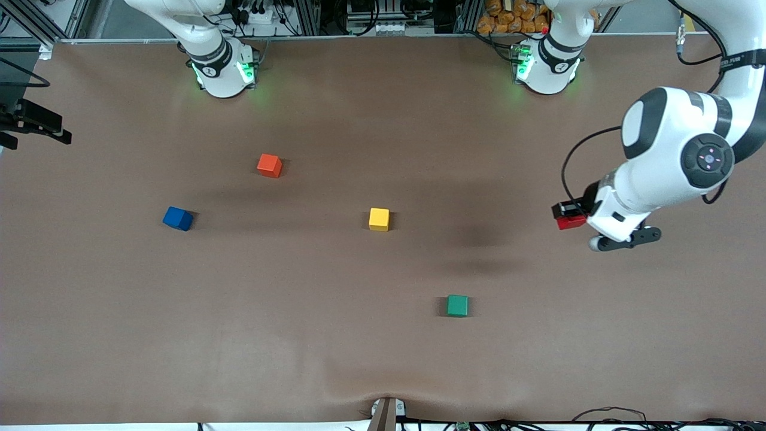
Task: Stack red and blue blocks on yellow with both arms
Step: 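Carry the red cube with the left gripper over the yellow cube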
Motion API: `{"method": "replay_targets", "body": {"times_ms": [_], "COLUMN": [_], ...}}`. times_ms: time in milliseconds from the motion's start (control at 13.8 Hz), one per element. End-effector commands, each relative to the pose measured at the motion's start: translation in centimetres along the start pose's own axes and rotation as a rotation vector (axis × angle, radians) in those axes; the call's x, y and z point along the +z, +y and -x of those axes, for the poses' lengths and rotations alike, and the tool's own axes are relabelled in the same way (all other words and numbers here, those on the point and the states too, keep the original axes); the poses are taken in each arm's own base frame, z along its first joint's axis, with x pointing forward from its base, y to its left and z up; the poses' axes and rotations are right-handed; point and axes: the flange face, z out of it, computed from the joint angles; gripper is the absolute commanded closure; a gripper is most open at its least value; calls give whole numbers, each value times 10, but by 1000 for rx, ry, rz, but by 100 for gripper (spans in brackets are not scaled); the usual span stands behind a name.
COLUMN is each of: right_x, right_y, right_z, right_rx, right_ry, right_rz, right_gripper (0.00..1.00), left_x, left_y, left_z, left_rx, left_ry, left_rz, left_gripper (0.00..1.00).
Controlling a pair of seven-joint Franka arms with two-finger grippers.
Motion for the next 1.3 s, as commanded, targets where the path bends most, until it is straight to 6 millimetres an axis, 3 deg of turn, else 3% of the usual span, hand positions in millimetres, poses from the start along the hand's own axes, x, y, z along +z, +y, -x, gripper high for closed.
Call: {"method": "replay_targets", "body": {"times_ms": [0,362,868,1230], "right_x": [-2,-2,-2,-2], "right_y": [2,2,2,2], "right_z": [0,0,0,0], "right_rx": [15,15,15,15], "right_ry": [0,0,0,0], "right_rz": [-18,-18,-18,-18], "right_gripper": [0,0,0,0], "left_x": [-5,1,5,-3], "left_y": [22,67,97,139], "left_z": [7,30,46,63], "left_rx": [23,113,179,258], "left_ry": [-17,-19,-22,-5], "left_rz": [9,-6,-16,-12], "left_gripper": [100,100,100,100]}}
